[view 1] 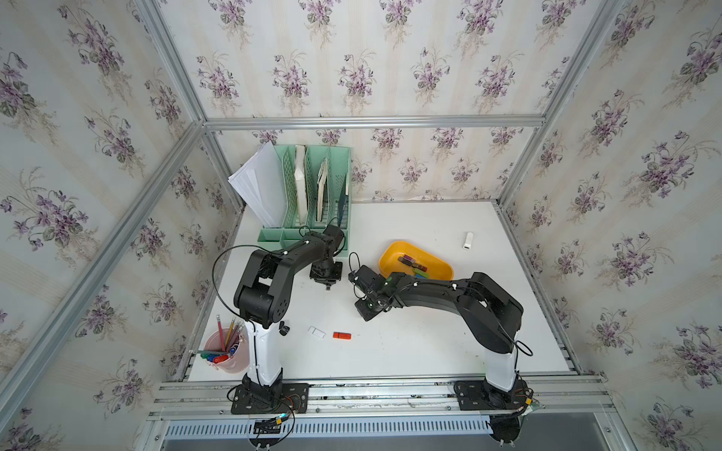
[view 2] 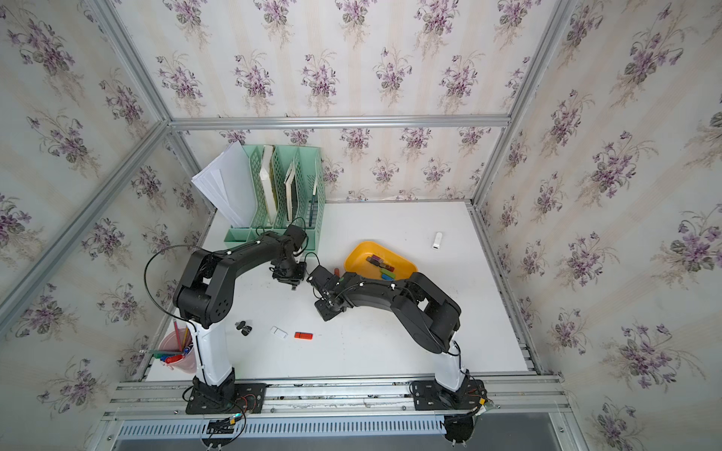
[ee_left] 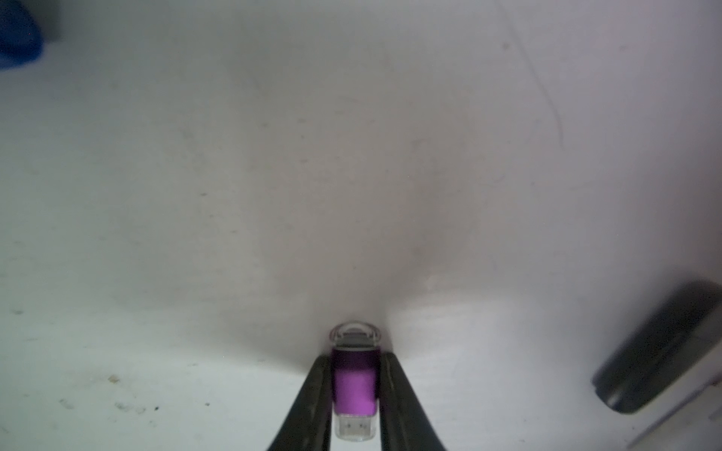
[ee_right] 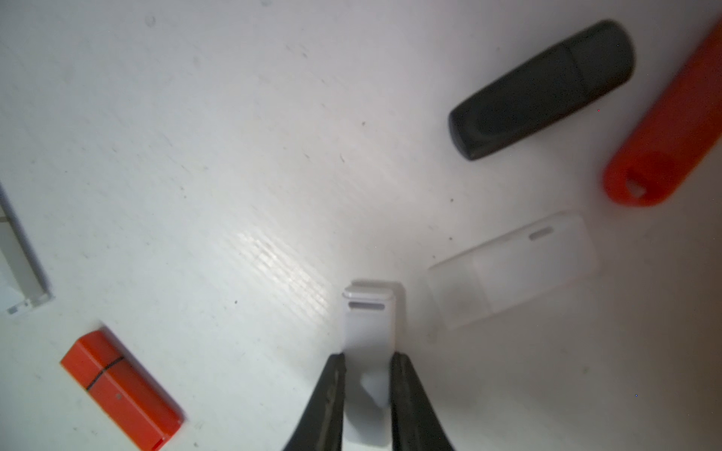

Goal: Put the usb flash drive into the storage box
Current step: Pick up the USB flash from the center of the board.

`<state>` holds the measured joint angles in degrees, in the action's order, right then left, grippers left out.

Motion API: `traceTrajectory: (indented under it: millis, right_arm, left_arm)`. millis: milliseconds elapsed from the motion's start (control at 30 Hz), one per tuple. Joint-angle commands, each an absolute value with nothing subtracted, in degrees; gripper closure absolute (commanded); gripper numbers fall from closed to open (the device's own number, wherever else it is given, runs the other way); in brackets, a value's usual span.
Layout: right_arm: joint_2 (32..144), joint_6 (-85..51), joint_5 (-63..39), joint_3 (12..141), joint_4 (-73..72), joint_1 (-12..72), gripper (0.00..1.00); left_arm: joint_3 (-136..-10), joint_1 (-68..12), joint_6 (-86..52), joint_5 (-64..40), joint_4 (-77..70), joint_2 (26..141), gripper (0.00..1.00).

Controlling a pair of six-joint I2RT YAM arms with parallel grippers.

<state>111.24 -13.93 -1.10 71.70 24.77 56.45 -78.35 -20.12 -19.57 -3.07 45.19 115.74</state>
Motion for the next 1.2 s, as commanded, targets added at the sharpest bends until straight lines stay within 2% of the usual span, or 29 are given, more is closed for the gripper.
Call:
traceTrajectory:
  millis: [0, 300, 567, 633, 833, 1167]
  right_arm:
    - [109.9, -14.9, -0.5, 71.7, 25.9, 56.5, 0.84]
    - [105.9, -15.2, 2.6, 73.4, 28.7, 56.2, 0.86]
    - [99.7, -12.5, 5.7, 75.9, 33.1, 51.1, 0.86]
    - [98.9, -11.2, 4.6, 76.6, 34.0, 50.2, 0.83]
    - [99.9, -8.4, -2.1, 73.9, 31.3, 50.8, 0.63]
    - [108.1, -9.2, -4.8, 73.6, 26.9, 55.1, 0.58]
  left_arm:
    - [-77.2, -19.9, -19.4, -2.5, 49.1, 117.2, 0.75]
    - [-77.3, -19.9, -19.3, -2.6, 49.3, 117.4, 0.75]
    - [-77.5, -19.9, -19.4, -2.9, 49.5, 117.6, 0.75]
    - [-77.6, -19.9, -19.4, -3.1, 49.4, 117.5, 0.75]
    - [-77.7, -19.9, -19.5, -3.9, 49.2, 118.5, 0.74]
    - [-76.6, -19.9, -19.2, -3.2, 49.1, 118.7, 0.74]
